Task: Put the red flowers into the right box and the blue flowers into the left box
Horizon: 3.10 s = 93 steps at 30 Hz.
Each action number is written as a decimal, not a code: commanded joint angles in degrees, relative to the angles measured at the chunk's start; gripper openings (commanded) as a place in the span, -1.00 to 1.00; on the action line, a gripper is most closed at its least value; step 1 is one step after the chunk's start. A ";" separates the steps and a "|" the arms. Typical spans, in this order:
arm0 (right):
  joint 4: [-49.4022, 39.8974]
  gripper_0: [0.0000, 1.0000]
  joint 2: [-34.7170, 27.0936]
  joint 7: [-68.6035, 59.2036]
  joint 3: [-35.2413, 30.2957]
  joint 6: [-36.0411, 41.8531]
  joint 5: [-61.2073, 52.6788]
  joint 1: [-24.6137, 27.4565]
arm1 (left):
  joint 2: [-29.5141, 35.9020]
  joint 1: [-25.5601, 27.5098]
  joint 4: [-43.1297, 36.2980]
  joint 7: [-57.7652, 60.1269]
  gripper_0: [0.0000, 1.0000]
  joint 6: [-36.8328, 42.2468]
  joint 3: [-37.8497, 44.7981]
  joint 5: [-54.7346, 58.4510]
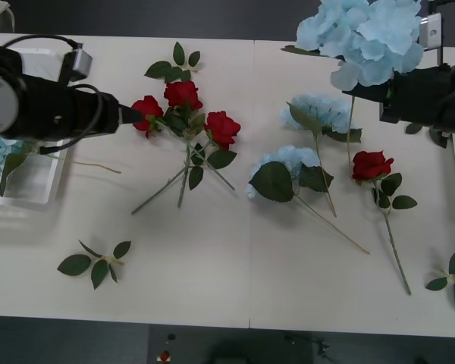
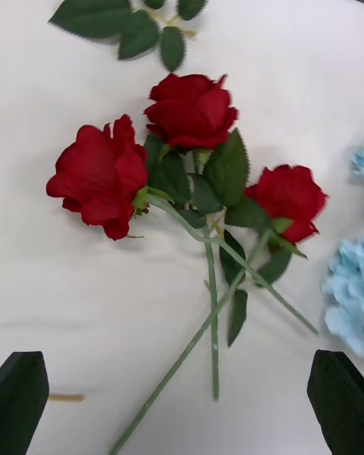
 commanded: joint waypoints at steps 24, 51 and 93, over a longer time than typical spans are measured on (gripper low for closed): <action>-9.42 -1.00 10.43 -0.25 -0.74 1.83 0.74 -1.72 | -19.81 11.58 7.82 -74.89 1.00 4.32 0.61 36.75; -3.71 -1.00 17.46 -0.25 4.27 2.01 3.99 -9.36 | -31.94 15.89 7.82 -74.89 1.00 -13.52 -14.69 44.31; -3.62 1.00 17.54 -1.61 4.27 2.62 3.99 -9.63 | -21.57 13.34 7.82 -74.89 -1.00 -24.77 -12.49 64.43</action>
